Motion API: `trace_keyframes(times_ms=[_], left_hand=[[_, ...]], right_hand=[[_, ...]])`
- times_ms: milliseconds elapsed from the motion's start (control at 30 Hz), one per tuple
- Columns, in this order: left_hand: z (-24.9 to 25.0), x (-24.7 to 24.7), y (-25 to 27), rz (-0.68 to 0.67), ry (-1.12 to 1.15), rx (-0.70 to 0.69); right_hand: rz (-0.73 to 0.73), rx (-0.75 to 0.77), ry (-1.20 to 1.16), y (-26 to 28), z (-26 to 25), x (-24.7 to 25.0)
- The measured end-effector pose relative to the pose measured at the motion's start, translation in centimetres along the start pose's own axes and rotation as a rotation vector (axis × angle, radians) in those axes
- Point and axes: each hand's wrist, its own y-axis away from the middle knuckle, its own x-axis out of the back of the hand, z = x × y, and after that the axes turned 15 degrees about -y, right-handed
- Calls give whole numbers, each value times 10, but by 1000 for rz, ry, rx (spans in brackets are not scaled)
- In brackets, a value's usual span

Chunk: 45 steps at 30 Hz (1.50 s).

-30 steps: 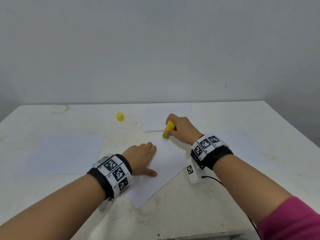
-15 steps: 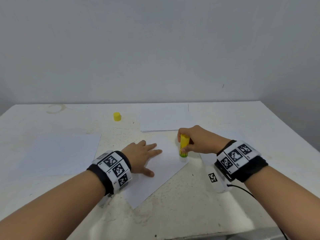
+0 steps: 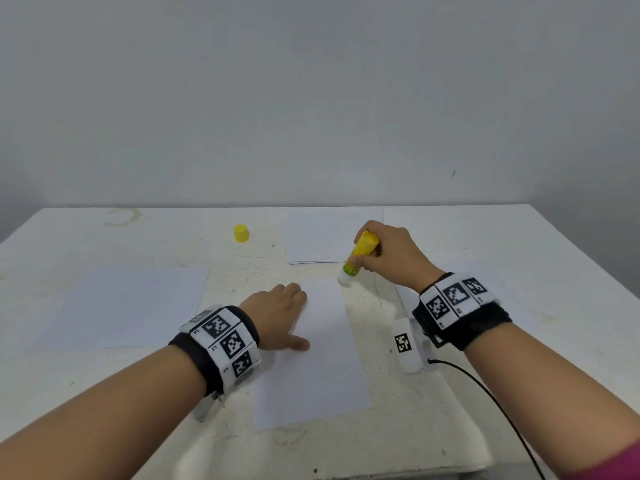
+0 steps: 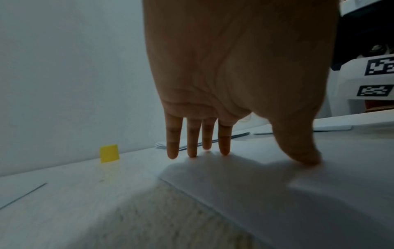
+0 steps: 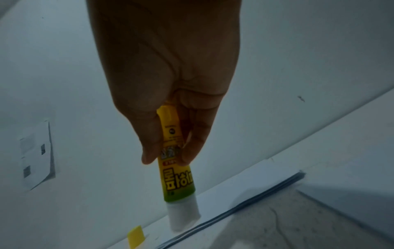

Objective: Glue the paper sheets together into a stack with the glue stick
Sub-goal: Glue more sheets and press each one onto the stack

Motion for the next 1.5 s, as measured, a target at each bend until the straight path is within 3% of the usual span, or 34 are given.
trace_keyframes(times_ms=[267,567,900,1200,1500], left_hand=[[-5,-2,3,-9,-28,106],[-7,-5,7,22,-51,165],[-26,-13,4,6,61,96],[-40,-14,5,5,-139,-9],[-45,-11,9,-31,-122,-19]], right_hand=[[-45,9,-4,-25,-5,-41],[-222,22,120,-36,-11,-74],[-417,-1,314,0,-6,-19],[-469,-57,351,36,5,25],[-471,-91,342,42,10,42]])
